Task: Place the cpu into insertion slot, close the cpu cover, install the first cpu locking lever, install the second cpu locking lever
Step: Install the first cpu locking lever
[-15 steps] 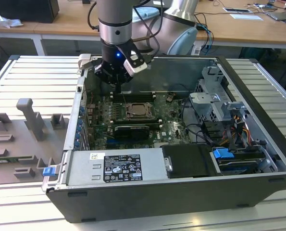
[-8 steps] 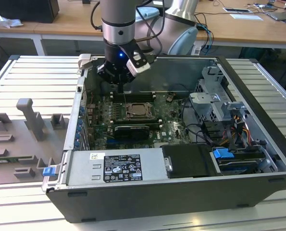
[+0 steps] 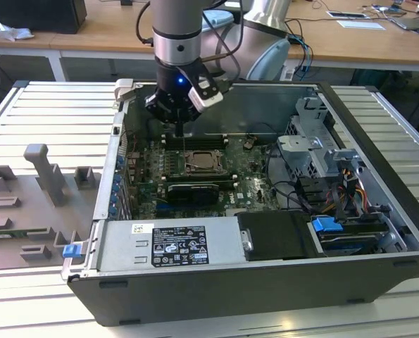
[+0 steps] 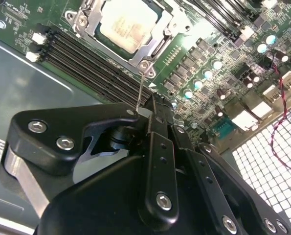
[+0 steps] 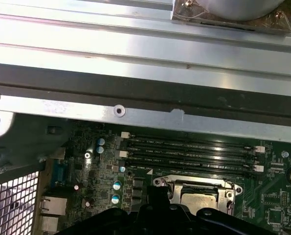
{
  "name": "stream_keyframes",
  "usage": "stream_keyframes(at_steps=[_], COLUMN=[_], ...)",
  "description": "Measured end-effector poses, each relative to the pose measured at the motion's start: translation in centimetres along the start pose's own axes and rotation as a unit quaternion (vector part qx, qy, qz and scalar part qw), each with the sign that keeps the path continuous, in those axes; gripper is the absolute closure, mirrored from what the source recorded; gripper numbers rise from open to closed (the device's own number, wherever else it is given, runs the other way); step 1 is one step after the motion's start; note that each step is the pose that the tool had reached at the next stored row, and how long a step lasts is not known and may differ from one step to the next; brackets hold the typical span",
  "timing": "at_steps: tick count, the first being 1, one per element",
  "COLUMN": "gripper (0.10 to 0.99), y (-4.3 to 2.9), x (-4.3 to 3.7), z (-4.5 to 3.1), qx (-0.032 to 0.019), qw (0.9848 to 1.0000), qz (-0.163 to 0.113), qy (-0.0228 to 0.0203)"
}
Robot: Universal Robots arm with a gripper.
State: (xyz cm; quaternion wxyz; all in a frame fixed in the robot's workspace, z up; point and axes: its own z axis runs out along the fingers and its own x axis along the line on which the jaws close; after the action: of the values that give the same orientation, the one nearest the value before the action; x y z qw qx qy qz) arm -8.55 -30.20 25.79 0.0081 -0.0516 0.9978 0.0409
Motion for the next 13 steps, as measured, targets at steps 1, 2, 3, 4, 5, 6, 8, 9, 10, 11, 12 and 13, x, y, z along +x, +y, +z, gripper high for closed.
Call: stream_keyframes(at_steps=[1,2,3,4,5,6,8,9,10,11,12,13], gripper=[0.98,0.98,0.98,0.98,0.98,0.98,0.98,0.98,0.98,0.98,0.98,0.98], y=[-0.03,-0.07,-0.09,-0.14,-0.16,-0.2,-0.29,-0.32,-0.36,-0.37,-0.38,-0.39], x=[-0.2,-0.55,-0.75,-1.12,-1.36,-1.65,-2.42,-2.65,-2.94,-3.06,-3.15,-3.24], z=[0.03,0.08,0.11,0.18,0.22,0.25,0.39,0.43,0.47,0.5,0.56,0.66], qx=[0.0001,0.0002,0.0003,0.0005,0.0005,0.0006,0.0005,-0.0003,-0.0051,-0.0092,-0.013,-0.0149], qw=[1.0,1.0,1.0,1.0,1.0,1.0,1.0,1.0,1.0,0.9999,0.9998,0.9998], qz=[0.0,0.0,0.0,0.0,0.001,0.001,0.004,0.005,0.007,0.008,0.012,0.015], qy=[0.0,0.0,0.0001,0.0001,0.0,0.0,-0.0003,-0.0004,-0.001,-0.0016,-0.0022,-0.0028])
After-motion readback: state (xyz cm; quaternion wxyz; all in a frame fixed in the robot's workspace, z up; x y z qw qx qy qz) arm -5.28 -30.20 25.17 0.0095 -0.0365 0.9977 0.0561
